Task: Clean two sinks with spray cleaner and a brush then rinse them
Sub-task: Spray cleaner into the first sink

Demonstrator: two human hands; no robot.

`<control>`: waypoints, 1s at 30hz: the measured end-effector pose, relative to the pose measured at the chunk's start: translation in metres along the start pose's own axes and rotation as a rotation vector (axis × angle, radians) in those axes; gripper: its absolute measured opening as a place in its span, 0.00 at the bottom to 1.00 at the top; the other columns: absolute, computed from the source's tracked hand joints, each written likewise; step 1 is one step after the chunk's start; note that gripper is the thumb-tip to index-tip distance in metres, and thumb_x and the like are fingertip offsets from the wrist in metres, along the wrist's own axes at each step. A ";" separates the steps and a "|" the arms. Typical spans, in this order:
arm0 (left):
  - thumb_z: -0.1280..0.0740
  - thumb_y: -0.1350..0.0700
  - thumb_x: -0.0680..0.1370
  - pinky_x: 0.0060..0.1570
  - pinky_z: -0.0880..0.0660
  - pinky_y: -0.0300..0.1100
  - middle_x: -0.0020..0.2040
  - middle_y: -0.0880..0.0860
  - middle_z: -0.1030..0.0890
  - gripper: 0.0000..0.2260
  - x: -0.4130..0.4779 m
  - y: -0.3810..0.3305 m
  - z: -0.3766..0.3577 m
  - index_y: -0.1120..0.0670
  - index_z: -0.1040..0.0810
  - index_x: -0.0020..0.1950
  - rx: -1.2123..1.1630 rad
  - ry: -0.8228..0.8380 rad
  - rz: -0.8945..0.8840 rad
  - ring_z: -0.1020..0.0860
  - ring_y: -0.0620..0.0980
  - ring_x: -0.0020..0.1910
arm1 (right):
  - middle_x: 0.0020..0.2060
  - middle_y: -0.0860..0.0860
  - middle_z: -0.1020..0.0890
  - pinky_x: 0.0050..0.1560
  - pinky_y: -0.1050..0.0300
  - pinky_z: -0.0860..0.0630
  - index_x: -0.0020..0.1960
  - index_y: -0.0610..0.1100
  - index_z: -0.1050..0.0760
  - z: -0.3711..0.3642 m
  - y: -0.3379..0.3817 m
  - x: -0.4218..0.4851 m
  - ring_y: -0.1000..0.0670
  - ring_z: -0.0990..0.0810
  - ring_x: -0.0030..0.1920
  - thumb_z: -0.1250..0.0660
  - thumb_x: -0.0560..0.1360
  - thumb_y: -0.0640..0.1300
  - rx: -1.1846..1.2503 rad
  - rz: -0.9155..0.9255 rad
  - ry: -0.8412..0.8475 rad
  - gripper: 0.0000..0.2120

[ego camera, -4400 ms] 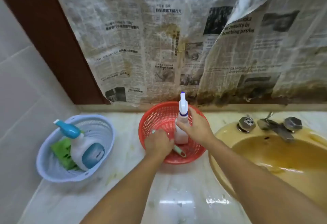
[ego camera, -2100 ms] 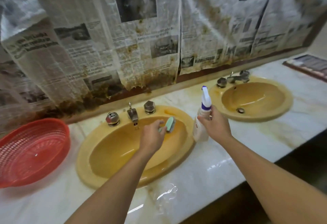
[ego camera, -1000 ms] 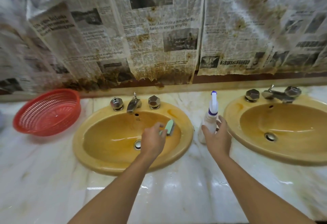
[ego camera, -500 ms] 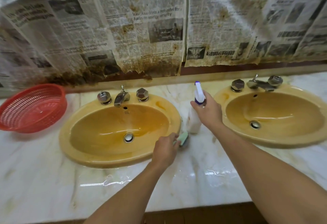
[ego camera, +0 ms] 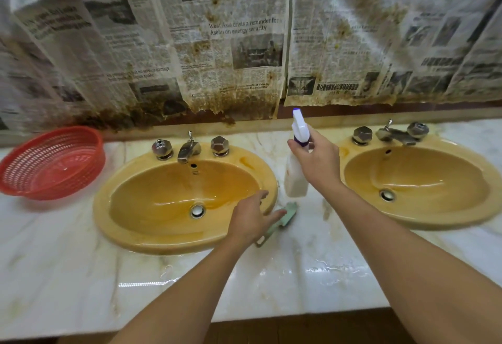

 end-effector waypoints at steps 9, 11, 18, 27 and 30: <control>0.32 0.25 0.69 0.58 0.22 0.52 0.66 0.43 0.20 0.45 -0.019 0.018 0.086 0.43 0.40 0.81 -0.218 -0.084 -0.092 0.22 0.47 0.61 | 0.40 0.47 0.20 0.41 0.53 0.28 0.47 0.42 0.23 -0.064 0.083 -0.040 0.48 0.25 0.39 0.29 0.74 0.49 0.225 -0.148 0.049 0.10; 0.33 0.28 0.72 0.56 0.22 0.52 0.63 0.46 0.19 0.42 -0.034 0.043 0.100 0.43 0.41 0.81 -0.154 -0.086 -0.087 0.21 0.50 0.59 | 0.38 0.49 0.23 0.39 0.54 0.30 0.44 0.42 0.25 -0.085 0.097 -0.058 0.49 0.26 0.38 0.30 0.73 0.47 0.224 -0.178 0.077 0.09; 0.42 0.24 0.72 0.44 0.23 0.51 0.52 0.50 0.16 0.40 -0.109 0.127 0.120 0.43 0.38 0.80 0.008 -0.080 -0.061 0.19 0.53 0.50 | 0.47 0.47 0.23 0.41 0.53 0.30 0.42 0.48 0.26 -0.160 0.130 -0.143 0.47 0.23 0.44 0.32 0.71 0.53 0.214 -0.342 0.029 0.08; 0.40 0.30 0.78 0.55 0.24 0.42 0.61 0.44 0.18 0.28 -0.194 0.180 0.142 0.38 0.30 0.75 -0.300 0.067 0.061 0.21 0.43 0.57 | 0.36 0.43 0.16 0.36 0.56 0.29 0.48 0.46 0.19 -0.210 0.150 -0.225 0.49 0.23 0.33 0.34 0.72 0.44 0.284 -0.647 0.038 0.08; 0.41 0.32 0.79 0.61 0.35 0.38 0.73 0.44 0.27 0.29 -0.199 0.188 0.150 0.42 0.33 0.78 -0.550 0.191 0.196 0.29 0.45 0.69 | 0.27 0.47 0.20 0.39 0.54 0.26 0.52 0.48 0.18 -0.211 0.157 -0.240 0.48 0.23 0.32 0.33 0.68 0.43 0.324 -0.694 0.119 0.14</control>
Point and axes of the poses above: each hand's wrist, its own x-axis towards the middle knuckle, its own z-axis out of the back of the hand, y = z × x, the point moved 3 cm from there along x, towards the middle knuckle
